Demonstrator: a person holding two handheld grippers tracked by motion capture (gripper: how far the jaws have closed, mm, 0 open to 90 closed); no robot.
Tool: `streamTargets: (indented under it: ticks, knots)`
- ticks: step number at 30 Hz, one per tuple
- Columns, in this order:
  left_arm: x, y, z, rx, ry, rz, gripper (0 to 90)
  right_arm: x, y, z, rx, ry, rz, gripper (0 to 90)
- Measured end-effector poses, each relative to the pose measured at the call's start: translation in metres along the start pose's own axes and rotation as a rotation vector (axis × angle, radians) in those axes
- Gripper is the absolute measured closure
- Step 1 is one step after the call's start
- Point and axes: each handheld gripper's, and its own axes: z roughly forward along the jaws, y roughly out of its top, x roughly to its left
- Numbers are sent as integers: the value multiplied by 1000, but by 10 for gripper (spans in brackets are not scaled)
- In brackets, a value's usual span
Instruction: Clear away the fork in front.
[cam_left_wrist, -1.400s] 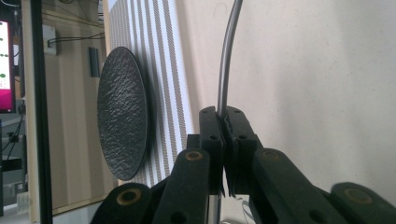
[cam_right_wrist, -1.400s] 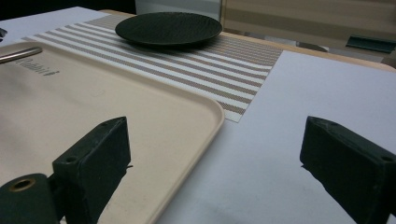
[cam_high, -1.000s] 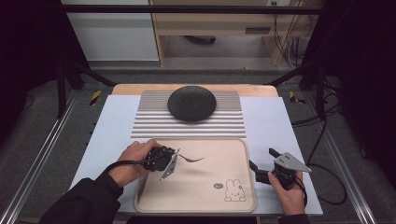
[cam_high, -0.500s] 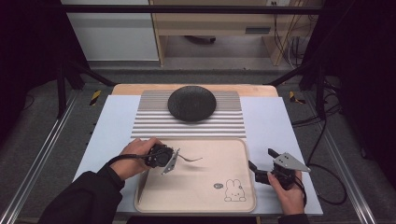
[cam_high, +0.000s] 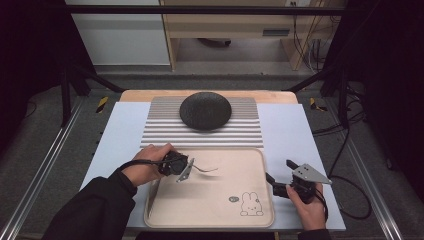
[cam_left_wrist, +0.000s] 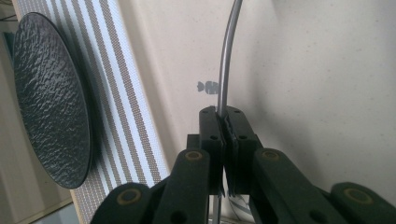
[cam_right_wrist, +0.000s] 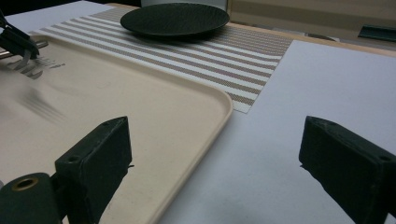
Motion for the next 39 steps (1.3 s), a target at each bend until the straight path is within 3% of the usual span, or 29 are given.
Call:
streamTargets:
  ticks: [11,16,22,26,32,39]
  knots:
    - [-2,-5,2,-5,-10,-28,854,0,0,0,4,-2,-3,96]
    - [1,-7,-6,-23,15,-62,844,0,0,0,6,-2,-3,96]
    - [0,-8,-9,-26,14,-71,835,0,0,0,6,-3,-4,96]
    - [3,-10,-15,-63,23,-120,830,0,0,0,7,-4,-3,96]
    - [12,-8,-22,-143,33,-239,847,0,0,0,9,-4,-4,96]
    - [21,-9,-23,-188,37,-358,873,0,0,0,9,-4,-3,96]
